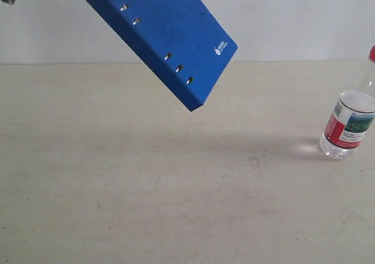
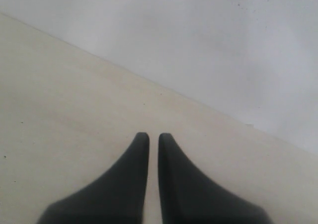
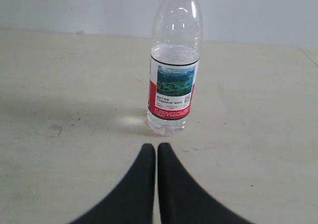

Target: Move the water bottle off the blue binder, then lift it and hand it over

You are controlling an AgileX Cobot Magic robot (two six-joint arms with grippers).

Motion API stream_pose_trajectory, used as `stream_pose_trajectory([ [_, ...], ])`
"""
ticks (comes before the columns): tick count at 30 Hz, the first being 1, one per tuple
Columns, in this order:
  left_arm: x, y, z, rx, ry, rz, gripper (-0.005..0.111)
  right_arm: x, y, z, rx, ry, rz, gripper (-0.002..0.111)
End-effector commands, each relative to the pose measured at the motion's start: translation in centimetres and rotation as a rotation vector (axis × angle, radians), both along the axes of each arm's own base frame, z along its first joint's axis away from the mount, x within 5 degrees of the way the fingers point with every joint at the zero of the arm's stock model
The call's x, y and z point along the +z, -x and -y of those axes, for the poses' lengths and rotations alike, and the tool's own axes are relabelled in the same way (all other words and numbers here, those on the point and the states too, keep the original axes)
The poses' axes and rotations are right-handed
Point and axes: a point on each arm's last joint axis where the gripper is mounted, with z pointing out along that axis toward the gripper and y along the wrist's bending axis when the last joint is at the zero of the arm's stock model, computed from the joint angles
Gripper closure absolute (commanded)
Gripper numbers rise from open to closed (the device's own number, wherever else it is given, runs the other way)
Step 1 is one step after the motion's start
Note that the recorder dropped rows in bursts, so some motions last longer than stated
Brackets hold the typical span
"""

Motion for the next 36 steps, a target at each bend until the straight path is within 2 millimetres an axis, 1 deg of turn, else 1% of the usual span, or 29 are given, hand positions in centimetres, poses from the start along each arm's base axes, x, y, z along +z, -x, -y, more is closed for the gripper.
stream_pose_trajectory([
  [1, 0.07, 0.01, 0.04, -0.006, 0.001, 0.006, 0.100, 0.03, 0.04, -0.01, 0.002, 0.008, 0.004, 0.108],
  [2, 0.07, 0.01, 0.04, -0.006, 0.001, 0.006, 0.100, 0.03, -0.01, 0.02, -0.004, -0.005, 0.001, 0.108],
  [5, 0.07, 0.01, 0.04, -0.006, 0.001, 0.006, 0.100, -0.06, -0.04, 0.18, -0.053, -0.120, -0.016, 0.108],
  [11, 0.07, 0.01, 0.04, -0.006, 0.001, 0.006, 0.100, -0.11, -0.02, 0.71, -0.141, -0.220, -0.019, 0.108],
  [16, 0.07, 0.01, 0.04, -0.006, 0.001, 0.006, 0.100, -0.11, -0.01, 0.96, -0.149, -0.146, -0.017, 0.108],
  [28, 0.07, 0.01, 0.04, -0.006, 0.001, 0.006, 0.100, -0.11, -0.01, 0.95, -0.144, -0.132, -0.017, 0.108],
  [36, 0.08, 0.05, 0.03, -0.005, 0.001, 0.009, 0.100, -0.31, 0.13, 0.69, -0.111, -0.126, -0.037, 0.108],
])
